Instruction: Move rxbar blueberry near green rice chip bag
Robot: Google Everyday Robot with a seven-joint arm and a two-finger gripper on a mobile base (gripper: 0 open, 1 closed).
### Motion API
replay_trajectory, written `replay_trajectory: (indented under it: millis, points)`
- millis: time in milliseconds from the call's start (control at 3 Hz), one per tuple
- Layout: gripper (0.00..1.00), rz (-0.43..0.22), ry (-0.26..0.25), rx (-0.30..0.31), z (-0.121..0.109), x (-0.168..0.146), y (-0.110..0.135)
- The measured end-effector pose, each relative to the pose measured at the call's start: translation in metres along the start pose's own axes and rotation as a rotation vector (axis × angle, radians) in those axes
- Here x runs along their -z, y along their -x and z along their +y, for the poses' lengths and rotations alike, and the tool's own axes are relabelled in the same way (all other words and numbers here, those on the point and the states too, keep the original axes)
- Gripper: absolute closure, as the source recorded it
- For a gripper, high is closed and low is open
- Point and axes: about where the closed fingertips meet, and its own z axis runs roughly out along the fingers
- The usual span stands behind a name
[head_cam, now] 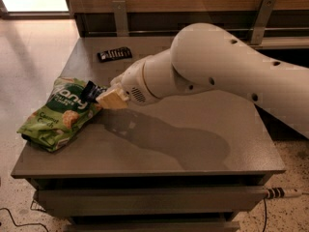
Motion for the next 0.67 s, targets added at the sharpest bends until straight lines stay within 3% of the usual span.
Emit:
replay_trajectory:
  millis: [333,667]
  points:
    - [0.02,-0.001,-0.001,0.007,0.0022,0.0007,0.0028]
    - [0.0,-0.001,-0.001,0.008,0.0028,0.0009,0.0035]
